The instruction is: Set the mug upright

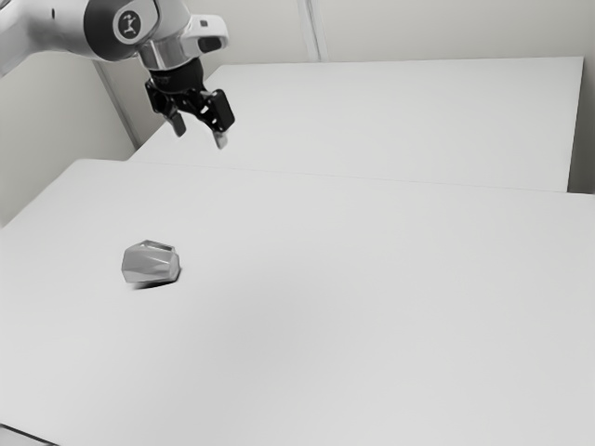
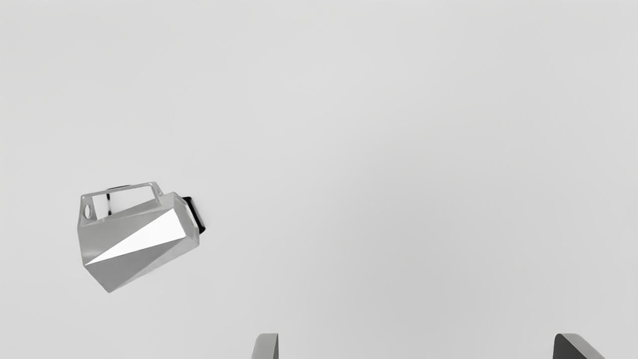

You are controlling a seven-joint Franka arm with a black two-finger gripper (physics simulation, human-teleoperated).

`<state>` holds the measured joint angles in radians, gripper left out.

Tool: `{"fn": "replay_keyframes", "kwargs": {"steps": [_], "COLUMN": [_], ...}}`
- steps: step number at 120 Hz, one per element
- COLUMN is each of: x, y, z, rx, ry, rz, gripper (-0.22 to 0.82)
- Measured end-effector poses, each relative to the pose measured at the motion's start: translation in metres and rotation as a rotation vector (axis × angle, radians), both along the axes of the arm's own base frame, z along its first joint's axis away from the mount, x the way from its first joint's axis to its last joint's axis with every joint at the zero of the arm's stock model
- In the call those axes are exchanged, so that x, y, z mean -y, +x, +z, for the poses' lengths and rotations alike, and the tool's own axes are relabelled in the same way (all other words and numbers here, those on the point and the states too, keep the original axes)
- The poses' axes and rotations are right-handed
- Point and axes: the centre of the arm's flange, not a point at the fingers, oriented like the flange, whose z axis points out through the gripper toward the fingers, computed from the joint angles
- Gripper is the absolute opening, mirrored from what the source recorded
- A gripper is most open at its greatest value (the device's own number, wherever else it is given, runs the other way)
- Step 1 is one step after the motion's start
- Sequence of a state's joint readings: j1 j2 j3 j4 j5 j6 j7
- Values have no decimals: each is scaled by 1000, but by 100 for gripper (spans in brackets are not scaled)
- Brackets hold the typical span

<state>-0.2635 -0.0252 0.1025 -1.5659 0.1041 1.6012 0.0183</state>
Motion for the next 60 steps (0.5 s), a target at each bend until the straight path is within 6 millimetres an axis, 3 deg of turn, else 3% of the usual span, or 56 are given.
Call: {"fn": "replay_keyframes", "kwargs": {"steps": [18, 27, 32, 44, 52, 60], "x": [-1, -18, -48, -151, -209, -259], "y": [-4, -13, -26, -46, -55, -54], "z": [-9, -10, -4, 0, -14, -43], "rx": [-5, -11, -2, 12, -3, -32], "ry": [-15, -41, -67, -128, -182, -252], "rz": [8, 40, 93, 295, 413, 510], "gripper": [60, 60, 60, 60, 60, 60]}}
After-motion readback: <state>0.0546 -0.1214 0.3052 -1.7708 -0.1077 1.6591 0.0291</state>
